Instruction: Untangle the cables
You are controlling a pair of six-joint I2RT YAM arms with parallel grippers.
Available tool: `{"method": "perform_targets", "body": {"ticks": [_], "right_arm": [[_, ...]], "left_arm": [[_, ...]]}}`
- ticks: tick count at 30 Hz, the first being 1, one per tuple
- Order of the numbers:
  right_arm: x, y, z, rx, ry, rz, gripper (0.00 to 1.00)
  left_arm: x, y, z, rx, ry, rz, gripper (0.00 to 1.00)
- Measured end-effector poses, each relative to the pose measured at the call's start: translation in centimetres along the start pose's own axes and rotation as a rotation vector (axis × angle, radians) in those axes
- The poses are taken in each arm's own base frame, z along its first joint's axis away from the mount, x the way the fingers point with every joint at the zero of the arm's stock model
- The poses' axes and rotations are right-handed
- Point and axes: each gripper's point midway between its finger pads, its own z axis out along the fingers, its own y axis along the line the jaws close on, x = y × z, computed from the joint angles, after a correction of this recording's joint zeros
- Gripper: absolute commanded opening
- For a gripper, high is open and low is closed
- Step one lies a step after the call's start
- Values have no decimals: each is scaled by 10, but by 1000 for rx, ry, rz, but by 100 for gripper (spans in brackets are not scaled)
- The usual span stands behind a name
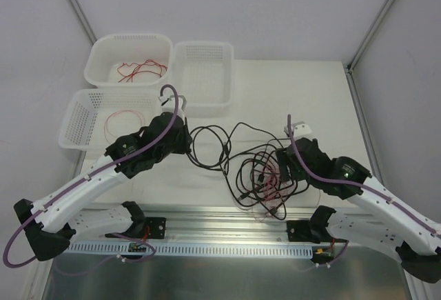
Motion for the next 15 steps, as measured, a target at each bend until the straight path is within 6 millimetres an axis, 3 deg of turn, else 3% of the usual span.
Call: {"method": "perform_targets", "body": {"ticks": [3,8,15], "right_arm": [[-5,27,4,-122,10,-19,77],[-30,67,9,-297,-56,-117,77],[-70,90,36,-285,-71,-176,78]], "left_arm": [[10,-13,1,37,32,49,0],[18,-32,1,80,62,104,0],[20,-44,-4,120,66,136,0]]}}
